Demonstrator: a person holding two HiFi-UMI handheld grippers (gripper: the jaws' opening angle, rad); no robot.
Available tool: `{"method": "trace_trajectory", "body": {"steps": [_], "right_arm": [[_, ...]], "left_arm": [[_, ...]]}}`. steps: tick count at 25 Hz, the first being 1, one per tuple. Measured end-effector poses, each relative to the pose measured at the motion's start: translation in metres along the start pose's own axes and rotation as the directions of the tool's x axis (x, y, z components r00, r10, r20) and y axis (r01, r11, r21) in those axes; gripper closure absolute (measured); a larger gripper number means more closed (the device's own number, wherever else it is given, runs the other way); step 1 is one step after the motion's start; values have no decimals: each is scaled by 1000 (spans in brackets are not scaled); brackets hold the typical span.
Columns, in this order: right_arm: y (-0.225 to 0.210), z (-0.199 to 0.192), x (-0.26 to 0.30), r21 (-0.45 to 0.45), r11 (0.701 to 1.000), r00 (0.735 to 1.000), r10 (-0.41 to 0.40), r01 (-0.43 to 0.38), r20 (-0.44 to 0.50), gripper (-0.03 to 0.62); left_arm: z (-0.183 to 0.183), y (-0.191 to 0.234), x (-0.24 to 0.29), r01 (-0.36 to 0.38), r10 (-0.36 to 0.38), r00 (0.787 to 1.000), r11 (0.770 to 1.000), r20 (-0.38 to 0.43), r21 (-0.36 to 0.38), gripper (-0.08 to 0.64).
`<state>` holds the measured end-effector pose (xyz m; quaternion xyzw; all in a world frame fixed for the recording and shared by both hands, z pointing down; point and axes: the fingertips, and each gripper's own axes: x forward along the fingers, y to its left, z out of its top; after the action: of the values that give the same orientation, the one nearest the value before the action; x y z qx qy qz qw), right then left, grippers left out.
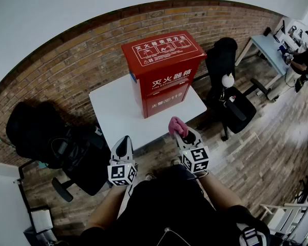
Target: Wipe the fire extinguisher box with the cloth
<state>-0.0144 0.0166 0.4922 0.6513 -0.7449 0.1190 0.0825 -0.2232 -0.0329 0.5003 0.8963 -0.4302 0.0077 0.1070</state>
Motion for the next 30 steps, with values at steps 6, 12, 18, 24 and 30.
{"method": "trace_trajectory", "body": {"steps": [6, 12, 18, 24, 30], "right_arm": [[4, 4, 13, -4, 1000, 1000, 14, -14, 5, 482], [1, 26, 45, -12, 999, 999, 32, -32, 17, 482], [17, 70, 101, -85, 992, 993, 101, -95, 62, 482], [38, 101, 151, -117, 981, 981, 167, -155, 96, 482], [38, 105, 176, -130, 975, 979, 191, -180, 76, 482]], "left_arm": [[-1, 13, -5, -28, 28, 1000, 1000, 4, -7, 541], [1, 36, -19, -91, 91, 996, 996, 15, -21, 541], [-6, 59, -41, -188, 189, 982, 982, 13, -29, 541], [-2, 69, -58, -291, 291, 957, 956, 8, -31, 541], [-2, 67, -63, -370, 371, 929, 928, 9, -50, 541]]}}
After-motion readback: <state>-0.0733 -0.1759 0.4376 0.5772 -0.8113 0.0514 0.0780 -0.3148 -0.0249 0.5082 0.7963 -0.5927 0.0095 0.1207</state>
